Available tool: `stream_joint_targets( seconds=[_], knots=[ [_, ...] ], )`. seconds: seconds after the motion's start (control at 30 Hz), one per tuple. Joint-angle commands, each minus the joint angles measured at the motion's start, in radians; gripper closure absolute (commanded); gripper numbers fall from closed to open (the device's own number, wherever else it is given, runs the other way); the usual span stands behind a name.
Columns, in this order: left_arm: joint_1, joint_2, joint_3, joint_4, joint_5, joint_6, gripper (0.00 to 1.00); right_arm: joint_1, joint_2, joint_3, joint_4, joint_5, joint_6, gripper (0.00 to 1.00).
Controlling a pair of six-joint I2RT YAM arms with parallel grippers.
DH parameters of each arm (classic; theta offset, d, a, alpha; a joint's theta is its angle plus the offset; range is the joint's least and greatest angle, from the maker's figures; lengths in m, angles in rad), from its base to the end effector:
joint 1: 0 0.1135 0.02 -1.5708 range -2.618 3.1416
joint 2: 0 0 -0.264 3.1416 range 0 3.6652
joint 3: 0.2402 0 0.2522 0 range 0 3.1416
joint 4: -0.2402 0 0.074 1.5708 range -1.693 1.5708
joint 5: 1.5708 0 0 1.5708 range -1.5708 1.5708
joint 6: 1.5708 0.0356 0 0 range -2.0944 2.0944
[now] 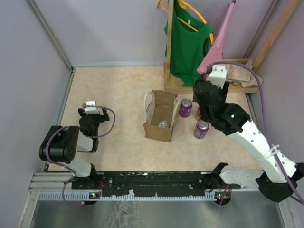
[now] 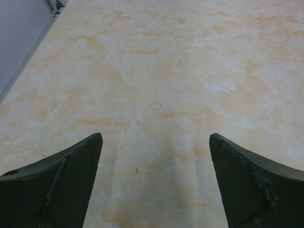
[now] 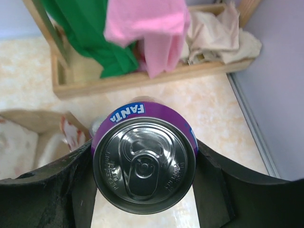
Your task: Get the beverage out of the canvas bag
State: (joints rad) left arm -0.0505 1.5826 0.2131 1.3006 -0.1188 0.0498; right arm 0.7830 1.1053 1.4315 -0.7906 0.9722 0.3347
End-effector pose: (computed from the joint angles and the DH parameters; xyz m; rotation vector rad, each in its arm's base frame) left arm 0.2399 -0.0079 0.1419 -0.0087 1.6401 0.0968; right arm 0.1614 0.1191 0.4426 0.1669 1.8234 -0.2099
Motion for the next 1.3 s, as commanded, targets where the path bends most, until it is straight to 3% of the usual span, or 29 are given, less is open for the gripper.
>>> stream_joint_targets(
  seconds=[0.0, 0.2, 0.57, 1.27],
  knots=[
    [-0.005, 0.012, 0.012, 0.017, 0.005, 0.005, 0.00, -0.008, -0.042, -0.136, -0.019, -0.097, 0.118, 1.00],
    [-0.006, 0.013, 0.013, 0.016, 0.004, 0.005, 0.00, -0.008, -0.065, -0.304, 0.079, -0.257, 0.129, 1.00],
    [-0.006, 0.013, 0.013, 0.017, 0.004, 0.006, 0.00, -0.008, 0.002, -0.430, 0.218, -0.419, 0.134, 1.00],
    [-0.005, 0.013, 0.012, 0.017, 0.005, 0.005, 0.00, -0.035, 0.210, -0.544, 0.358, -0.411, 0.181, 1.00]
  ],
)
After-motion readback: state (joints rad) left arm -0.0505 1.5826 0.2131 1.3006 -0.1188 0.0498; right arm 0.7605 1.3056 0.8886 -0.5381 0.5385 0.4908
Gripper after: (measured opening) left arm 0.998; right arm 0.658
